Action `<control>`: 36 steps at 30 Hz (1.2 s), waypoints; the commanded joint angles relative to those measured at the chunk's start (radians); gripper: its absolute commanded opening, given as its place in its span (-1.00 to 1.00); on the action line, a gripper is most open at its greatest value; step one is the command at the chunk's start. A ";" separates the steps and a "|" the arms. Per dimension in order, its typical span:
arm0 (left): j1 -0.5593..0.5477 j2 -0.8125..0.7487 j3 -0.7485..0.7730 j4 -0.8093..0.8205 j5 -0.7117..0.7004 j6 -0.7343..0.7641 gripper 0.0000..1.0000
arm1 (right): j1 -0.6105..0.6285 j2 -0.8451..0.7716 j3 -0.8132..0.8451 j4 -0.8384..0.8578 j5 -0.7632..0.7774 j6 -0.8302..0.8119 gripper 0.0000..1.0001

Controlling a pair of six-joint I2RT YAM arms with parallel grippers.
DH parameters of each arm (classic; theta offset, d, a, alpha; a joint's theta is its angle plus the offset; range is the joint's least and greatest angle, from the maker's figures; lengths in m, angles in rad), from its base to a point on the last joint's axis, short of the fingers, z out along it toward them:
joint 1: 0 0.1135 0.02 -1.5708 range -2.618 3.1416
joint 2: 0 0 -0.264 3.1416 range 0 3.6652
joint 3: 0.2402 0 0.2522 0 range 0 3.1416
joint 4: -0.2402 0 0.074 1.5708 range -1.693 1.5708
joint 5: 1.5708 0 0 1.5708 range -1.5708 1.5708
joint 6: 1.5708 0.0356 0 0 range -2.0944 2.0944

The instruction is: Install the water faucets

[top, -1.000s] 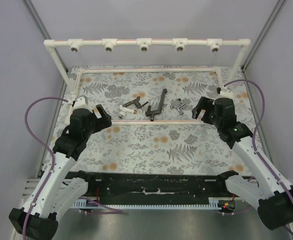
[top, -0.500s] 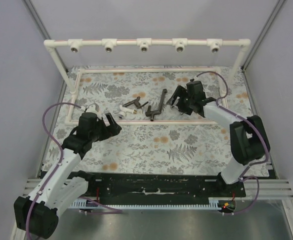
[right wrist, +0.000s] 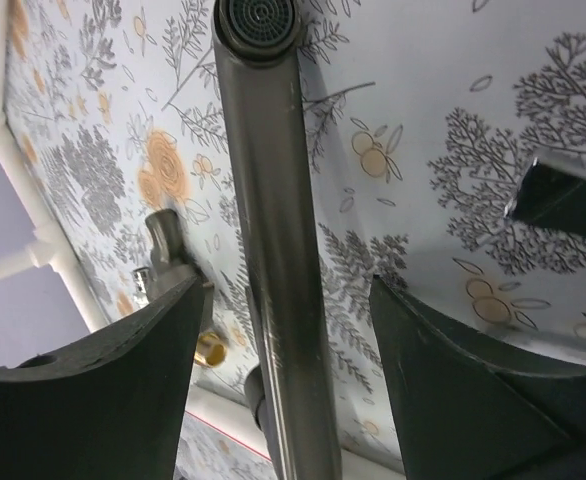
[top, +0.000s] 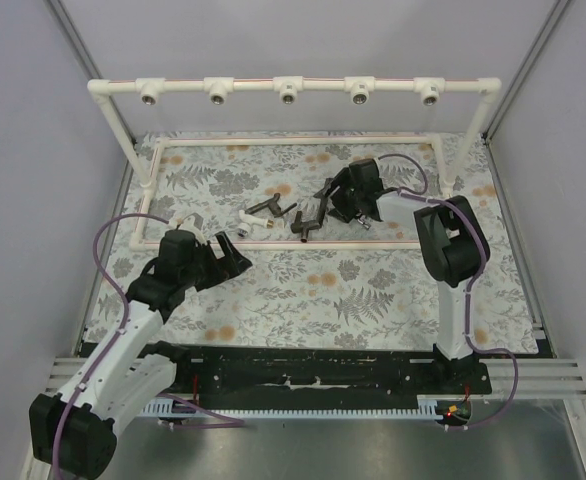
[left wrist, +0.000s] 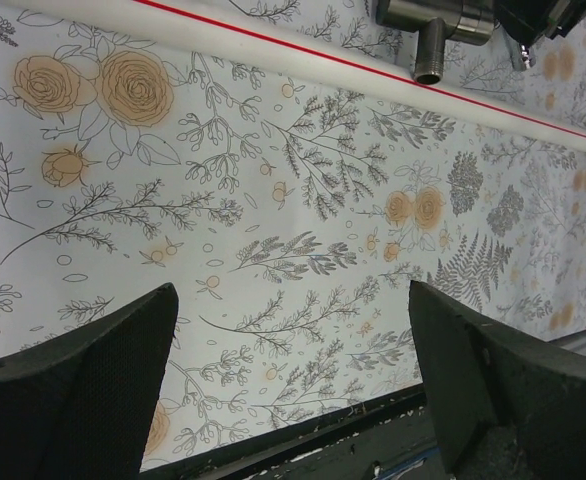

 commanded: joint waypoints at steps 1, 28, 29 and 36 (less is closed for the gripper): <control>-0.002 -0.033 -0.006 0.027 0.038 -0.037 0.99 | 0.004 0.060 0.054 0.049 -0.007 0.090 0.48; -0.004 0.017 -0.062 0.457 0.177 -0.411 0.99 | 0.004 -0.214 -0.340 0.780 -0.272 0.216 -1.00; -0.004 0.031 -0.068 0.504 0.185 -0.446 0.99 | 0.004 -0.237 -0.361 0.817 -0.277 0.225 -1.00; -0.028 0.149 -0.064 0.716 0.185 -0.555 0.99 | 0.026 -0.350 -0.456 0.943 -0.289 0.277 -1.00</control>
